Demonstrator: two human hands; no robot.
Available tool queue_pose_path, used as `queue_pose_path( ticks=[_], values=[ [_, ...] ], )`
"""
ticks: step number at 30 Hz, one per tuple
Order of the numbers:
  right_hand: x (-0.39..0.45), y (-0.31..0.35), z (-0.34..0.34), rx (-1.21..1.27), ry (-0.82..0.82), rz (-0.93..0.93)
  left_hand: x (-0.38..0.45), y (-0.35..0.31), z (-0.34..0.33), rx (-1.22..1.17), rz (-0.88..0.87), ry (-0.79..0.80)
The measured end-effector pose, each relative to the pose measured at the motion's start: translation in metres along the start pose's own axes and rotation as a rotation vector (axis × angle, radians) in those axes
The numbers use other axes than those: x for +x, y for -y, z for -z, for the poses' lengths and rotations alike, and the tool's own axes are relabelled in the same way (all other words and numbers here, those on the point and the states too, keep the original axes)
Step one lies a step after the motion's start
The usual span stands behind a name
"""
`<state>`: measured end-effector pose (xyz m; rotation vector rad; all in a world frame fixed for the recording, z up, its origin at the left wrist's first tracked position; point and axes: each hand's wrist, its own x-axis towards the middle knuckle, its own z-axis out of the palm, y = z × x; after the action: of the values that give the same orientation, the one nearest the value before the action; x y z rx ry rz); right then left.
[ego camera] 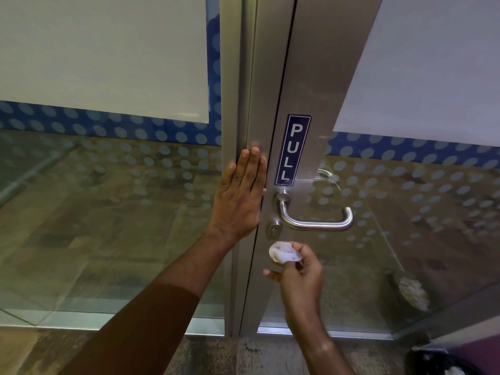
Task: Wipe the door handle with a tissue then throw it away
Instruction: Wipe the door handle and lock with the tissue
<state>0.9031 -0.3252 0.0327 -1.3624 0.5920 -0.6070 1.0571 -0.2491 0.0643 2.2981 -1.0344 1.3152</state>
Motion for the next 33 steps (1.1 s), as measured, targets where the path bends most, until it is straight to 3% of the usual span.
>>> queue_pose_path(
  ticks=[4, 7, 13, 19, 22, 26, 33],
  values=[
    [-0.010, 0.030, 0.004, -0.346, 0.041, 0.457, 0.000, 0.001, 0.000, 0.006, 0.003, 0.005],
    [-0.004, 0.058, 0.004, -0.455, 0.099, 0.676, 0.000, 0.000, 0.001, -0.006, 0.003, 0.008],
    [0.039, 0.074, -0.003, -0.786, 0.105, 0.889, 0.000, 0.000, 0.001, -0.025, 0.005, 0.025],
    [0.061, 0.074, -0.014, -0.998, 0.242, 0.996, 0.000, 0.000, 0.001, 0.001, -0.001, 0.004],
    [0.066, 0.074, -0.019, -1.190, 0.198, 1.090, 0.000, 0.000, 0.003, 0.003, -0.001, 0.005],
    [0.064, 0.074, -0.024, -1.271, 0.200, 1.087, 0.000, -0.001, 0.004, 0.018, 0.009, 0.021],
    [0.063, 0.077, -0.027, -1.386, 0.359, 1.211, 0.000, 0.000, 0.002, 0.044, 0.026, 0.016]
  ],
)
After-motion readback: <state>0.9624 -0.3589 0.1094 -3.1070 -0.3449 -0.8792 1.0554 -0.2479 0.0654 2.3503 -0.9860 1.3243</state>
